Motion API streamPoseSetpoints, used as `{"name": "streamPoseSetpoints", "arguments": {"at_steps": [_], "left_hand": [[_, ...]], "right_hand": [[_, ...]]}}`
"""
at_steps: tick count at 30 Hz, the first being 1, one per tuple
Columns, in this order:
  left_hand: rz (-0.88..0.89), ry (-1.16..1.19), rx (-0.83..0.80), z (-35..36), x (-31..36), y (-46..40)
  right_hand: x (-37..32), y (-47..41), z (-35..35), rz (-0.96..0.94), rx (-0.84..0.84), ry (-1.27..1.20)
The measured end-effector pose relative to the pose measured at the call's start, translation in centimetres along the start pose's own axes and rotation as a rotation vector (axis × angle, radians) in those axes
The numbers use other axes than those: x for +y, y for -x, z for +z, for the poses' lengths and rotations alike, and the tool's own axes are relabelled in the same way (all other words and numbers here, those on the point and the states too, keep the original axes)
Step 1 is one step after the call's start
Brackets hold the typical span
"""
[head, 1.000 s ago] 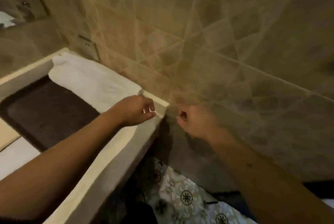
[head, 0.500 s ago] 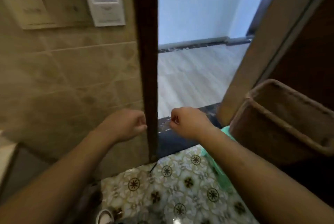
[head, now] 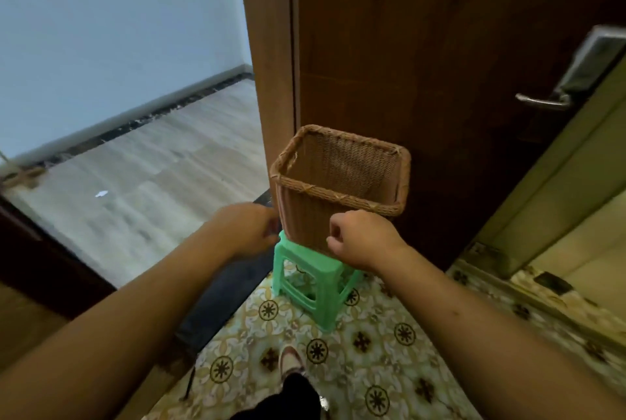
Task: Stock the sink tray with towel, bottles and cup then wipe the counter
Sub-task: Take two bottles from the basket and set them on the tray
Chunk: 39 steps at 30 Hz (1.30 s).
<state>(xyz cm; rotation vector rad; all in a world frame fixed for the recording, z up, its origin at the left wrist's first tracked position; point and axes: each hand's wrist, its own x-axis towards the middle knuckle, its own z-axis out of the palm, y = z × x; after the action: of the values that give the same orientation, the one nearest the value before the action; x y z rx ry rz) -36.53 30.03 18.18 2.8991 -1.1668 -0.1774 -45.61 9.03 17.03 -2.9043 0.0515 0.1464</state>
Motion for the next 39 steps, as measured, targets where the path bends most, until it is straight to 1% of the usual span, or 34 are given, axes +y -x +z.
{"name": "streamPoseSetpoints", "arguments": {"at_steps": [6,11,17,20,22,25,27,31,34,39], "left_hand": [[0.127,0.007,-0.050,1.5,1.0,-13.8],[0.126,0.112,-0.098,3.3,-0.4,-26.0],[0.081,0.131,-0.130,4.9,-3.3,-35.1],[0.073,0.155,-0.200,6.0,-4.4,-37.9],[0.032,0.158,-0.257,6.9,-4.6,-39.3],[0.001,0.164,-0.316,8.5,-4.2,-40.7],[-0.013,0.195,-0.354,9.7,-3.8,-41.4],[0.000,0.177,-0.458,12.2,-2.4,-42.2],[-0.075,0.241,-0.526,14.2,-0.9,-42.5],[-0.153,0.356,-0.581,18.2,1.0,-43.1]], "right_hand": [[8.2,-5.5,-0.6,0.146,-0.037,0.015],[14.7,-12.9,-1.7,0.213,-0.092,0.016],[20.1,-20.9,-2.5,0.268,-0.156,0.001],[21.9,-23.7,-2.1,0.269,-0.194,-0.027],[22.9,-25.4,-1.6,0.265,-0.224,-0.025],[24.2,-27.5,-0.3,0.237,-0.255,-0.017],[25.2,-29.1,1.0,0.200,-0.307,0.001],[26.9,-32.0,4.4,0.121,-0.473,0.014],[27.8,-33.8,7.3,0.046,-0.608,0.013],[28.7,-35.3,12.6,-0.018,-0.880,0.050]]}}
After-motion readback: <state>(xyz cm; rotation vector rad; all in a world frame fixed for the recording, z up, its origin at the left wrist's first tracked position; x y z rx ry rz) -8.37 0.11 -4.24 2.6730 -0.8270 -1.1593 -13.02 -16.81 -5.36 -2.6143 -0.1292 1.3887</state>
